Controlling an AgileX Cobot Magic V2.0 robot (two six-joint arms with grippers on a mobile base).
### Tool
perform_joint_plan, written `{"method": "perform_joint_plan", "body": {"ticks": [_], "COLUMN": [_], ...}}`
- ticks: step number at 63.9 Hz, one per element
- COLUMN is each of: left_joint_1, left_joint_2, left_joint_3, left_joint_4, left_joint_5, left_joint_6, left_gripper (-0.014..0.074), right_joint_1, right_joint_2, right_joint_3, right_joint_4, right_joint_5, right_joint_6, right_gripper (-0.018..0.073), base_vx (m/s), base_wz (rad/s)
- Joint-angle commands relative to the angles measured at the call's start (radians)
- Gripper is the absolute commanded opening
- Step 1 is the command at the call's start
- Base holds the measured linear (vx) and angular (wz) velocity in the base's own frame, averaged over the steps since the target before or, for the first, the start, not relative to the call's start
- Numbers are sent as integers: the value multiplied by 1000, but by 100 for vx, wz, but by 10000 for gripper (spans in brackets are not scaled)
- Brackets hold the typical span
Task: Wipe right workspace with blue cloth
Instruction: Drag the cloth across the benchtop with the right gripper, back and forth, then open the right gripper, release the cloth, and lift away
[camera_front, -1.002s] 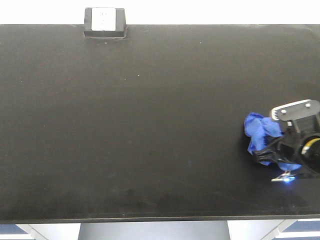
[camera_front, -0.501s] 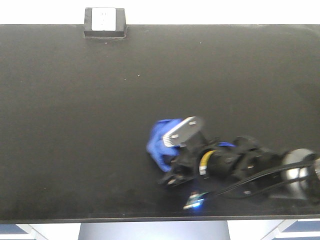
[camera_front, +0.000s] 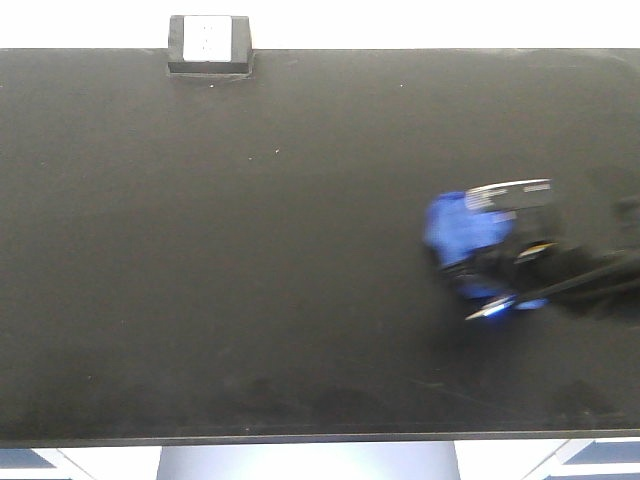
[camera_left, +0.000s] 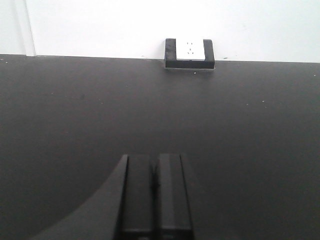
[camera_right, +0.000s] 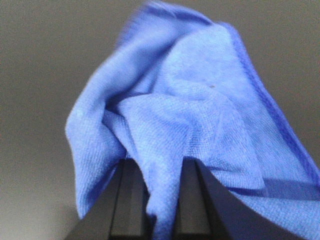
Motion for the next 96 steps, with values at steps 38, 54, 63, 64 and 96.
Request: {"method": "perform_joint_plan", "body": {"ticks": [38,54,63,64,96], "left_joint_1": [5,5,5,5,5], "left_joint_2": [-16,-16,-16,-16,-16], "left_joint_3": [30,30,30,30,30], "left_joint_4": [1,1,1,1,1], "left_joint_5": [-79,-79,-79,-79,-79], "left_joint_6": [-8,-8,-8,-8,-8], "left_gripper": [-6,-6,-6,-6,-6], "right_joint_1": [477,496,496,496,496], "right_joint_2": [-39,-45,-78,-85,-587], "right_joint_3": [-75,-92,-92,-92,-92], "right_joint_4": [4,30,30,30,24], "right_joint_5": [-66,5,53,55,319], "right_joint_6": [-42,-42,-37,-37,-45], "right_gripper": [24,171,333,351,547], "base_vx": [0,0,0,0,0], "base_wz": [0,0,0,0,0]}}
